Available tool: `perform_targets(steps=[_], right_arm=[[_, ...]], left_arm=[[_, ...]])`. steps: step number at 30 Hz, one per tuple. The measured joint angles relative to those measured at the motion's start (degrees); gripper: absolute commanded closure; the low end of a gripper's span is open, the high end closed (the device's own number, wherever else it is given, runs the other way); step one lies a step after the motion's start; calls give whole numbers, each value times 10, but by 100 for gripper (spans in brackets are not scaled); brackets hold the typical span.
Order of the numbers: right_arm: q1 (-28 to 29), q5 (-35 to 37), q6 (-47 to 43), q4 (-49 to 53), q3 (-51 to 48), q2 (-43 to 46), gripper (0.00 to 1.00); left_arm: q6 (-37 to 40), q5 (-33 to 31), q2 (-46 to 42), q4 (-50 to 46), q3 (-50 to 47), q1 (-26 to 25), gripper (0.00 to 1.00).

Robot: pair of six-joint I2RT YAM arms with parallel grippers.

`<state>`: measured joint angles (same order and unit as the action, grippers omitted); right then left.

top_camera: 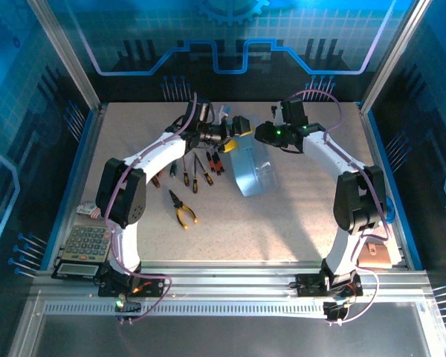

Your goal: Pack the tool kit

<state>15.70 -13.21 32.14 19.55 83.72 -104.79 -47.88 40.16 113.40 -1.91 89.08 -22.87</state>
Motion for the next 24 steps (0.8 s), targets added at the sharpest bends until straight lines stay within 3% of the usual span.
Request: perform_targets(steps=[12,24], right_arm=[[0,17,0,-2,5,0,70],[-1,11,-2,-1,5,1,70]], left_arm=[[-33,40,8,174,-51,3,1],[-14,43,5,183,-64,7,1]])
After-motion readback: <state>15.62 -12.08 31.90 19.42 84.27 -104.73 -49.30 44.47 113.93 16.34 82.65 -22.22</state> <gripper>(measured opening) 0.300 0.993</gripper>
